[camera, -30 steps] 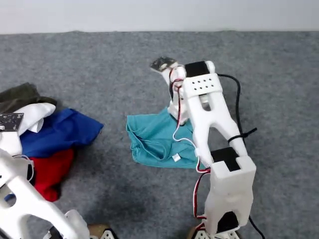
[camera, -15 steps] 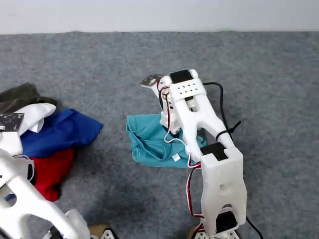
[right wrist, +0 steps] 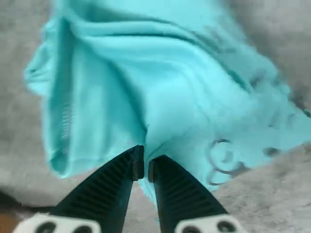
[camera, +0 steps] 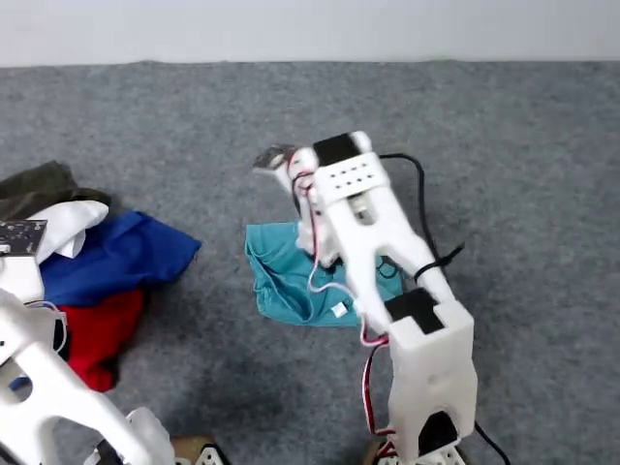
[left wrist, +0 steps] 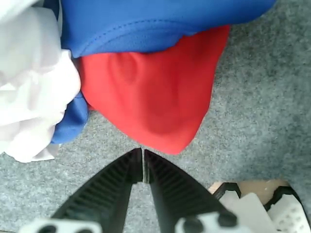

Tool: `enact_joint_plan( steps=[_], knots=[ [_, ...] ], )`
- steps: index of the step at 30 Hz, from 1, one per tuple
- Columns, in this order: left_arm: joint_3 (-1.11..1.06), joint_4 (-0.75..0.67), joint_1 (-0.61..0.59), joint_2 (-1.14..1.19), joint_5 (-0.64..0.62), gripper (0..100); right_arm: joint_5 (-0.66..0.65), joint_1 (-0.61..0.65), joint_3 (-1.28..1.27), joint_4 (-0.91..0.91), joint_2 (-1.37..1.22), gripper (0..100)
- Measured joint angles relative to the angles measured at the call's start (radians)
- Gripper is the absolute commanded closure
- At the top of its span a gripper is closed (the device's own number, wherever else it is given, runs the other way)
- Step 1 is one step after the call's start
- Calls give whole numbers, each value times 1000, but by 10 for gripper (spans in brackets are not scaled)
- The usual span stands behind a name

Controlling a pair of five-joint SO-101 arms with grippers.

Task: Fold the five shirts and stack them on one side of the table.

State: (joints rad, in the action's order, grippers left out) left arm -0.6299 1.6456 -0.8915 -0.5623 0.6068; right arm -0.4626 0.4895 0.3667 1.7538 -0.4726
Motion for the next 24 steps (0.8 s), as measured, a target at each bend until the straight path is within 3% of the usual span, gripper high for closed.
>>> enact_joint_plan(
  steps=[4,11,17,24],
  knots=[
    [0,0,0,0,0,984,0,66,-84,0,9,990],
    [0,0,0,0,0,984,0,58,-86,0,92,950],
    [49,14,0,0,-2,982,0,-98,-86,0,100,864],
    [138,61,107,0,-31,981,2,-206,-86,0,100,909]
  ],
)
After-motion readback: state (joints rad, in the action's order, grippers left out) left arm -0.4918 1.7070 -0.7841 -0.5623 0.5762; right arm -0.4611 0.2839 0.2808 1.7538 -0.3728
